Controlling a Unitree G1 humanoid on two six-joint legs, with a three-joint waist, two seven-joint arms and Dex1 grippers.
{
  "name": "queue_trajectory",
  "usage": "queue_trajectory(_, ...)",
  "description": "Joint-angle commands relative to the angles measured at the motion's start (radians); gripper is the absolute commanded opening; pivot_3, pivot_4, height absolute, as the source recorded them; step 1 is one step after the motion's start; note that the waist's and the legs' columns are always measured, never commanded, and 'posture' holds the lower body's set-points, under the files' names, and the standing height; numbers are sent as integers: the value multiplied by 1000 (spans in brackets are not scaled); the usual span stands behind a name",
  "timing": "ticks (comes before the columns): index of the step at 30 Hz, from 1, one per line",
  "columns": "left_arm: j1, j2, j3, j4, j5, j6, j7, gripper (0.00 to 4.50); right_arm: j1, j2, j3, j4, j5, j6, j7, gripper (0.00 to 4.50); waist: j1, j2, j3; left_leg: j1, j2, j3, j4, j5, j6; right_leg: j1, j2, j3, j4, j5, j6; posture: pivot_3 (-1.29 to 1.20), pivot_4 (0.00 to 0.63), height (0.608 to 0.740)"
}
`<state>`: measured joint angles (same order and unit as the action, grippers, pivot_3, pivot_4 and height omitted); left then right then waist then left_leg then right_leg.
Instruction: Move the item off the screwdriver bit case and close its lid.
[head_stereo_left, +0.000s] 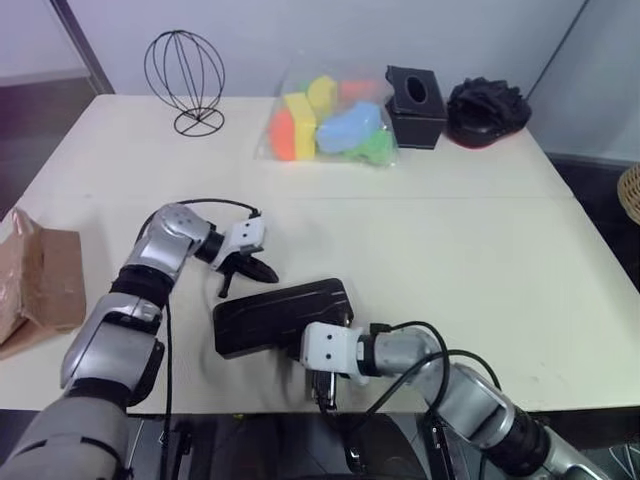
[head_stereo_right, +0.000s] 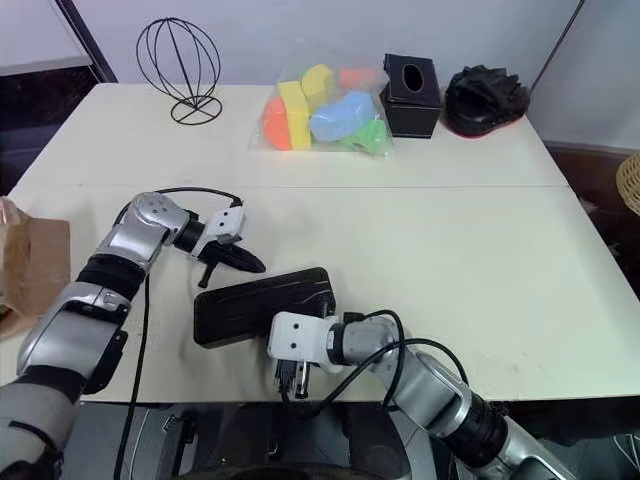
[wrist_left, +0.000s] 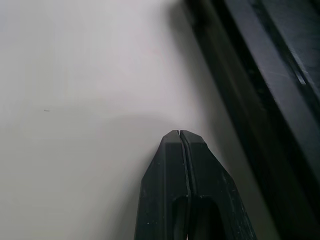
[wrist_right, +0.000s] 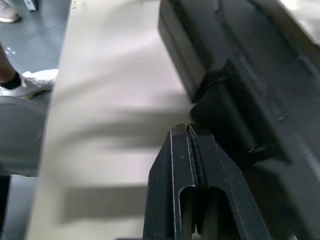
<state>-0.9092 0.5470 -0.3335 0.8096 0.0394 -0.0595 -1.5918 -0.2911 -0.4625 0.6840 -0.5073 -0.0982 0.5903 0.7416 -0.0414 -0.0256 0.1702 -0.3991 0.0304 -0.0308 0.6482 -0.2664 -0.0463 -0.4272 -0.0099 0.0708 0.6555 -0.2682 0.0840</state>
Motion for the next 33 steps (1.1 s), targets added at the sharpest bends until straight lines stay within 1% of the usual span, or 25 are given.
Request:
queue_trajectory(1,-4,-25,-29,-4,16,-1,-21,0,-22,18,-5,12,-15,-21,-7,26,0,0,0,0,0,0,0,0,0,0,0,0,0,0,0,0,150,737)
queue_trajectory(10,16,-45,-43,-49,5,10,-23,0,-36,9,11,84,-83,-55,-15,26,0,0,0,0,0,0,0,0,0,0,0,0,0,0,0,0,150,737)
queue_trajectory(14,37,-24,-65,-63,2,-2,-23,0,-49,30,-8,136,-127,-81,-66,26,-1,0,0,1,0,0,1,0,0,1,0,0,0,0,0,0,150,737)
queue_trajectory(17,66,0,-104,-112,-26,18,-23,0,-72,64,-40,177,-166,-89,-130,26,-7,0,0,2,0,0,0,0,0,1,1,0,1,0,0,0,150,737)
queue_trajectory(23,121,33,-155,-218,-65,63,-23,0,-93,76,-45,238,-245,-128,-198,26,-7,0,0,6,0,1,1,0,0,2,1,1,6,0,-1,0,150,737)
queue_trajectory(25,126,29,-149,-225,-62,62,-23,0,-87,89,-54,242,-234,-120,-193,26,-6,0,0,7,0,1,1,0,0,2,1,1,7,0,-1,0,150,737)
queue_trajectory(28,101,7,-110,-159,-24,39,7,0,-34,87,-88,144,-125,-73,-99,26,-5,0,0,7,0,1,1,0,0,2,1,1,7,0,-1,0,150,737)
queue_trajectory(30,71,0,-93,-77,15,-12,61,0,23,63,-120,53,-33,-10,-32,518,3,0,0,7,0,0,1,0,0,3,1,1,7,0,-1,0,150,737)
queue_trajectory(32,25,21,-71,32,46,-77,92,487,122,28,-213,-113,159,142,66,1151,14,0,0,6,-1,0,2,0,0,4,0,1,7,-1,-1,0,150,737)
queue_trajectory(33,3,37,-59,72,53,-103,101,731,164,9,-272,-194,258,225,109,1676,20,0,0,6,-1,0,3,0,0,4,-1,1,7,-1,0,0,150,737)
